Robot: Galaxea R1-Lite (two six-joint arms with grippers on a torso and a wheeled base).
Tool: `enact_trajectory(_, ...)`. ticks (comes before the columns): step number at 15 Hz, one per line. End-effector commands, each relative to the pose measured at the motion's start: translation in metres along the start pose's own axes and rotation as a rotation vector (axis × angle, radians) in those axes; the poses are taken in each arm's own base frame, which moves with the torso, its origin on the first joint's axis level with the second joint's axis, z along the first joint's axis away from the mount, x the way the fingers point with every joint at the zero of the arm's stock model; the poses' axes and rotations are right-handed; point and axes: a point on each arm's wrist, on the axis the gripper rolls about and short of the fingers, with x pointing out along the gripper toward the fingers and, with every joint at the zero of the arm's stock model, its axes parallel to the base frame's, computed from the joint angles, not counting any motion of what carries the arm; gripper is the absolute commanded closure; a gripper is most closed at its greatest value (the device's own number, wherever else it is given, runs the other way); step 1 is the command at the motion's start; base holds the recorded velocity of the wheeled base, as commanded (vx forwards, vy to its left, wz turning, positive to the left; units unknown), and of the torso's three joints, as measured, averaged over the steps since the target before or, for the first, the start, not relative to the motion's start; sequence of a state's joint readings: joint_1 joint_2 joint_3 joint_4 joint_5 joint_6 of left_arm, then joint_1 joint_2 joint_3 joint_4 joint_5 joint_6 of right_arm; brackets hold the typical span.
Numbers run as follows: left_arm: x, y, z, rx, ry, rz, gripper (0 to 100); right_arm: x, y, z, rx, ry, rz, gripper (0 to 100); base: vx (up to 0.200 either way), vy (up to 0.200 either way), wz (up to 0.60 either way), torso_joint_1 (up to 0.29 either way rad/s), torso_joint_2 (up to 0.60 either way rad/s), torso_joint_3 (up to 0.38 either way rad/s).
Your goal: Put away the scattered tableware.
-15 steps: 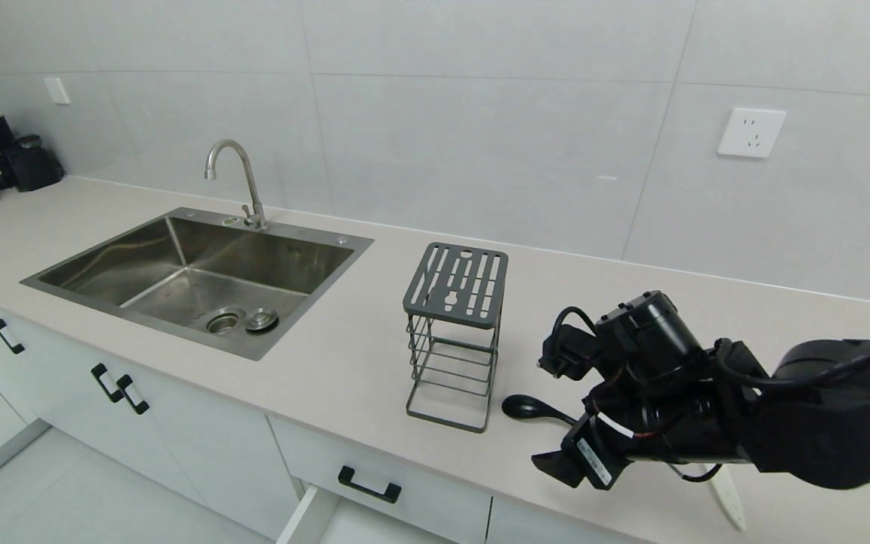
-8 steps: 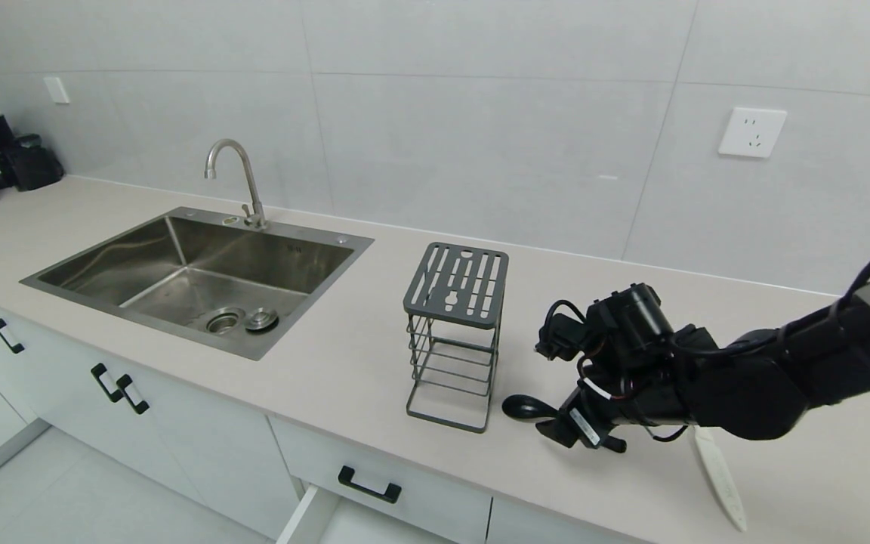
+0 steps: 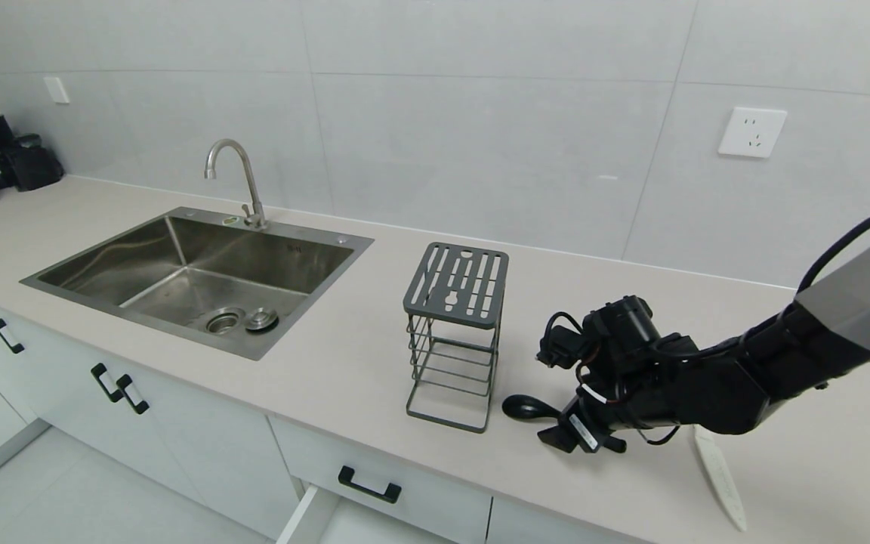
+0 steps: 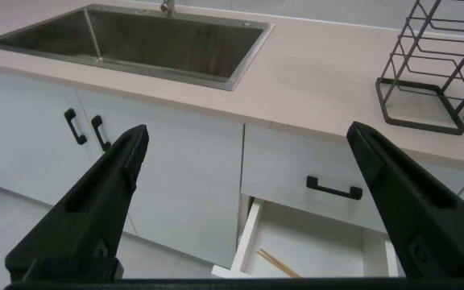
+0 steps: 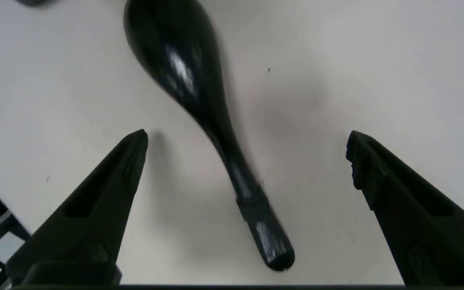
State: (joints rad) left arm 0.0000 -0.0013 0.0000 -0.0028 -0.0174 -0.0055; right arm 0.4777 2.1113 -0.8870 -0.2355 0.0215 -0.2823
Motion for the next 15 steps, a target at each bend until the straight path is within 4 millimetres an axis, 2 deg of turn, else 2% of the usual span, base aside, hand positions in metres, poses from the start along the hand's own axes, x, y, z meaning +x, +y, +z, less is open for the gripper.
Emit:
enact_trajectory(1, 0.000, 0.000, 0.000, -0.001, 0.001, -0.001, 0, 0.012, 0.001, -0.003, 0.002, 0.014, 0.030, 0, 0.000, 0.000, 0.00, 0.000, 0.00, 0.000)
enact_trajectory(4, 0.000, 0.000, 0.000, -0.001, 0.001, -0.001, 0, 0.016, 0.000, -0.002, 0.011, 0.002, 0.084, 0, 0.000, 0.000, 0.00, 0.000, 0.00, 0.000)
enact_trajectory(5, 0.000, 0.000, 0.000, -0.001, 0.001, -0.001, 0, 0.017, 0.000, -0.002, 0.012, -0.001, 0.098, 100, 0.000, 0.000, 0.00, 0.000, 0.00, 0.000)
enact_trajectory(11, 0.000, 0.000, 0.000, -0.001, 0.001, 0.001, 0, 0.016, 0.000, -0.006, 0.011, 0.010, 0.100, 100, 0.000, 0.000, 0.00, 0.000, 0.00, 0.000)
enact_trajectory(13, 0.000, 0.000, 0.000, -0.001, 0.001, 0.001, 0, -0.006, 0.000, -0.003, 0.008, -0.029, 0.089, 100, 0.000, 0.000, 0.00, 0.000, 0.00, 0.000)
enact_trajectory(15, 0.000, 0.000, 0.000, -0.001, 0.001, 0.001, 0, -0.034, 0.004, -0.014, 0.009, -0.043, 0.085, 100, 0.000, 0.000, 0.00, 0.000, 0.00, 0.000)
